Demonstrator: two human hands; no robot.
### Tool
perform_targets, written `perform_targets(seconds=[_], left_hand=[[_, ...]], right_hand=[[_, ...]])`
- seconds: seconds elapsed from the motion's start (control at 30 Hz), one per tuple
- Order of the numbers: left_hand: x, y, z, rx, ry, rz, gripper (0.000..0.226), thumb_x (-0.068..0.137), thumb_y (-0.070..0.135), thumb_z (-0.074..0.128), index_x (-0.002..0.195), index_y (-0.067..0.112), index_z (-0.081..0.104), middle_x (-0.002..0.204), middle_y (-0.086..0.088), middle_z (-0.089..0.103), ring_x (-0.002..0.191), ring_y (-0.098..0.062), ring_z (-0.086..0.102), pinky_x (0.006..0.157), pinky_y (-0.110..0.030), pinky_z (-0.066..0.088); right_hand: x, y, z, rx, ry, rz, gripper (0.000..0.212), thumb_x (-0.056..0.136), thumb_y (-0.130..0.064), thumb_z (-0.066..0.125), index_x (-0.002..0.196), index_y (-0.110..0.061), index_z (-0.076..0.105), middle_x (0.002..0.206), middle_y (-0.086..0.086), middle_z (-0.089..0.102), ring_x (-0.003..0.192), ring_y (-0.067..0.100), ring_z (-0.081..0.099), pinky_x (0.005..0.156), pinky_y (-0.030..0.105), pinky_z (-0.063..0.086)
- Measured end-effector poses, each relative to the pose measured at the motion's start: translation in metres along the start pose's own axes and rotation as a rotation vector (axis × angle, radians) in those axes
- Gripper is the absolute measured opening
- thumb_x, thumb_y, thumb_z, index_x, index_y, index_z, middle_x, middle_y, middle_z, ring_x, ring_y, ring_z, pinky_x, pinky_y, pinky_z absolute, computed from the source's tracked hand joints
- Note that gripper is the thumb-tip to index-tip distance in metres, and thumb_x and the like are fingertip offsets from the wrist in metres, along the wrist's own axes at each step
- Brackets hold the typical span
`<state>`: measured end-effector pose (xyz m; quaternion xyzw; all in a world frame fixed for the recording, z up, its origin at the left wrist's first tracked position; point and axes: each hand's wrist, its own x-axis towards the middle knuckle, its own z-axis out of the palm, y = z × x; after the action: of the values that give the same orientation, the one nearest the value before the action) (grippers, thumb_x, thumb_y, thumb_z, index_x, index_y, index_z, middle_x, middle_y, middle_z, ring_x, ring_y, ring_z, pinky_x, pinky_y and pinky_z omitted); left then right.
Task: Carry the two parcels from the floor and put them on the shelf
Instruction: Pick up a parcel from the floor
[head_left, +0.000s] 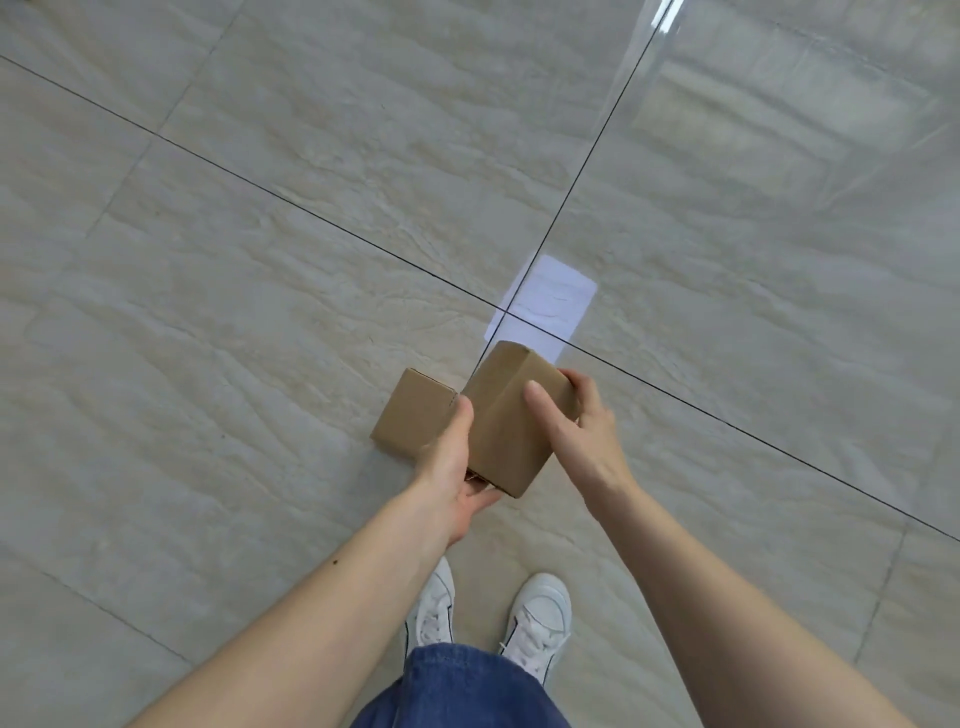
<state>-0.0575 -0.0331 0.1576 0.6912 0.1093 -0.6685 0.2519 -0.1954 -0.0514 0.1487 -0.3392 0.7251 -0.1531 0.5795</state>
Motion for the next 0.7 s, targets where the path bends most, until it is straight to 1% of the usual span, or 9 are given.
perform_targets(seconds=[0.03, 0.13, 0.2, 0.3, 0.43, 0.5, 0.57, 0.63, 0.7], left_hand=[[-0.018, 0.001, 0.004, -0.005, 0.023, 0.017, 0.055, 0.087, 0.056, 0.061, 0.125, 0.017, 0.058, 0.106, -0.008, 0.071, 0.093, -0.025, 0.070, 0.073, -0.039, 0.057], [-0.070, 0.005, 0.012, -0.015, 0.062, 0.099, 0.056, 0.080, 0.046, 0.074, 0.125, 0.015, 0.057, 0.113, -0.008, 0.071, 0.100, -0.026, 0.070, 0.087, -0.044, 0.057], [-0.106, 0.011, 0.017, -0.009, 0.049, 0.135, 0.061, 0.073, 0.040, 0.081, 0.123, 0.014, 0.058, 0.116, -0.010, 0.070, 0.106, -0.025, 0.068, 0.092, -0.046, 0.056], [-0.164, 0.027, 0.024, 0.014, 0.014, 0.169, 0.066, 0.068, 0.031, 0.086, 0.124, 0.009, 0.057, 0.115, -0.014, 0.070, 0.105, -0.025, 0.069, 0.091, -0.043, 0.056], [-0.247, 0.051, 0.033, 0.059, -0.072, 0.189, 0.059, 0.072, 0.022, 0.085, 0.122, 0.005, 0.060, 0.103, -0.011, 0.073, 0.093, -0.022, 0.070, 0.085, -0.036, 0.054], [-0.285, 0.064, 0.035, 0.083, -0.108, 0.198, 0.059, 0.071, 0.025, 0.085, 0.121, 0.005, 0.062, 0.101, -0.011, 0.071, 0.091, -0.023, 0.065, 0.083, -0.036, 0.051], [-0.319, 0.077, 0.037, 0.120, -0.147, 0.207, 0.079, 0.057, 0.038, 0.092, 0.124, 0.008, 0.061, 0.112, -0.013, 0.069, 0.096, -0.026, 0.062, 0.081, -0.038, 0.053], [-0.351, 0.089, 0.039, 0.162, -0.181, 0.221, 0.104, 0.036, 0.049, 0.094, 0.126, 0.013, 0.059, 0.125, -0.014, 0.065, 0.100, -0.028, 0.061, 0.073, -0.037, 0.055], [-0.381, 0.099, 0.041, 0.204, -0.225, 0.245, 0.108, 0.032, 0.051, 0.091, 0.128, 0.015, 0.056, 0.127, -0.012, 0.062, 0.108, -0.028, 0.058, 0.073, -0.036, 0.054]], right_hand=[[-0.014, -0.012, -0.005, 0.045, 0.003, 0.014, 0.066, 0.069, -0.077, 0.062, 0.127, -0.051, 0.047, 0.132, 0.001, 0.048, 0.114, 0.018, 0.057, 0.103, 0.043, 0.049], [-0.056, -0.050, -0.023, 0.137, 0.007, 0.050, 0.079, 0.057, -0.084, 0.065, 0.128, -0.058, 0.042, 0.136, 0.000, 0.049, 0.114, 0.017, 0.058, 0.104, 0.046, 0.049], [-0.084, -0.074, -0.038, 0.170, 0.003, 0.060, 0.090, 0.051, -0.083, 0.068, 0.132, -0.060, 0.036, 0.137, -0.001, 0.049, 0.115, 0.014, 0.058, 0.104, 0.048, 0.048], [-0.123, -0.107, -0.059, 0.224, 0.015, 0.041, 0.102, 0.050, -0.078, 0.074, 0.138, -0.061, 0.027, 0.141, -0.003, 0.047, 0.122, 0.015, 0.055, 0.106, 0.050, 0.046], [-0.174, -0.157, -0.090, 0.258, 0.042, -0.015, 0.101, 0.054, -0.074, 0.075, 0.141, -0.060, 0.025, 0.143, -0.002, 0.044, 0.123, 0.019, 0.056, 0.102, 0.052, 0.050], [-0.199, -0.183, -0.107, 0.292, 0.035, -0.057, 0.101, 0.057, -0.069, 0.075, 0.144, -0.059, 0.024, 0.143, -0.001, 0.043, 0.120, 0.017, 0.058, 0.095, 0.050, 0.056], [-0.223, -0.206, -0.123, 0.320, 0.029, -0.098, 0.102, 0.059, -0.065, 0.075, 0.146, -0.059, 0.022, 0.142, 0.000, 0.044, 0.119, 0.016, 0.059, 0.091, 0.050, 0.058], [-0.245, -0.226, -0.138, 0.341, 0.014, -0.127, 0.101, 0.060, -0.064, 0.074, 0.146, -0.060, 0.022, 0.144, 0.001, 0.046, 0.120, 0.017, 0.061, 0.087, 0.049, 0.060], [-0.266, -0.244, -0.151, 0.362, -0.015, -0.158, 0.097, 0.064, -0.060, 0.073, 0.147, -0.057, 0.024, 0.143, 0.001, 0.051, 0.115, 0.015, 0.064, 0.077, 0.042, 0.063]])
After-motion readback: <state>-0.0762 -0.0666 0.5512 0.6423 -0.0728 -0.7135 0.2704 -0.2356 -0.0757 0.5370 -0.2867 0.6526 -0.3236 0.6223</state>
